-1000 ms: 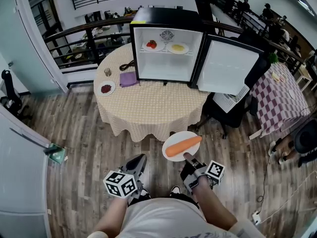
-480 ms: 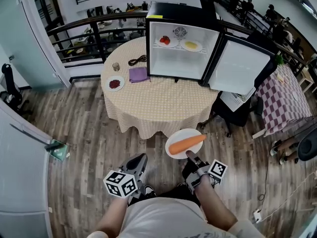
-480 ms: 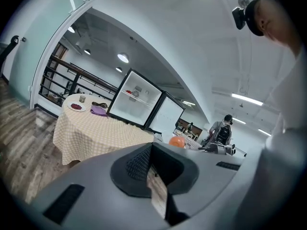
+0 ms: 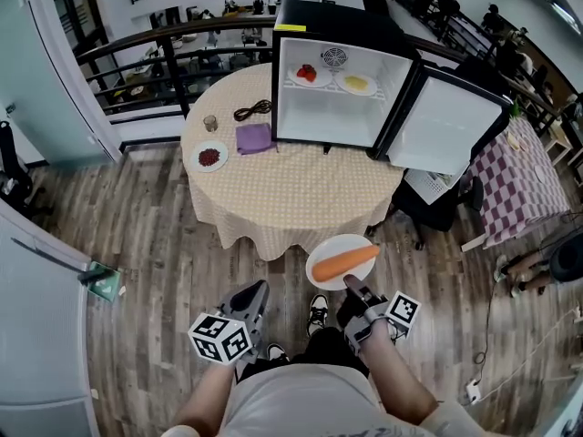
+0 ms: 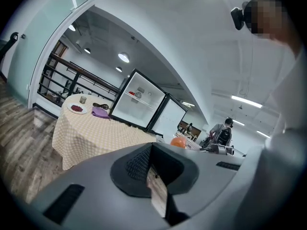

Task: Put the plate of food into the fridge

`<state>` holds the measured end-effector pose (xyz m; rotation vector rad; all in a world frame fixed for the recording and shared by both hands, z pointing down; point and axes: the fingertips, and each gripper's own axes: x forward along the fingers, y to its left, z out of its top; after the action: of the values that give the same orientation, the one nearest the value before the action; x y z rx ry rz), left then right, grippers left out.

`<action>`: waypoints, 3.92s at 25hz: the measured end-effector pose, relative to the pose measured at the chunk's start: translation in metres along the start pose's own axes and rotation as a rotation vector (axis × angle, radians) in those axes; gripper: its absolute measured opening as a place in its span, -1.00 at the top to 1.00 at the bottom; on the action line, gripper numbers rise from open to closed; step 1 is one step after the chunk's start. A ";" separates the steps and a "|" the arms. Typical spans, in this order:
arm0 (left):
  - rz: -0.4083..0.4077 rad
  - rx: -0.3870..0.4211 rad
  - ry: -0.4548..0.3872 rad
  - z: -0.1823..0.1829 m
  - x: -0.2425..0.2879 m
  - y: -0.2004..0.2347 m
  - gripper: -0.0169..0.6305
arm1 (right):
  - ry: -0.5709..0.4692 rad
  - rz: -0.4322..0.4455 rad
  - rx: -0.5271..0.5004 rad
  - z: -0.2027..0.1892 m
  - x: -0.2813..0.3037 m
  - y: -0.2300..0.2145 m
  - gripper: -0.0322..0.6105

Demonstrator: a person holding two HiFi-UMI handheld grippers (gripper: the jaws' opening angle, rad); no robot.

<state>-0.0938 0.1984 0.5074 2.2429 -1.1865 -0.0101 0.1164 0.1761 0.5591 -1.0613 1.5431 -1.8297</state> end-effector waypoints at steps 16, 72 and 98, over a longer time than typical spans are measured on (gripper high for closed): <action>0.010 0.021 0.028 0.053 0.110 0.025 0.94 | 0.031 -0.002 0.021 0.084 0.081 0.018 0.79; -0.101 0.081 0.123 0.174 0.276 0.155 0.94 | -0.166 -0.089 0.087 0.209 0.306 0.056 0.79; -0.018 0.054 0.126 0.158 0.294 0.149 0.94 | -0.250 -0.154 0.162 0.306 0.431 0.033 0.79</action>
<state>-0.0719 -0.1662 0.5285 2.2652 -1.1113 0.1562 0.1241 -0.3474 0.6420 -1.3044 1.1769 -1.8075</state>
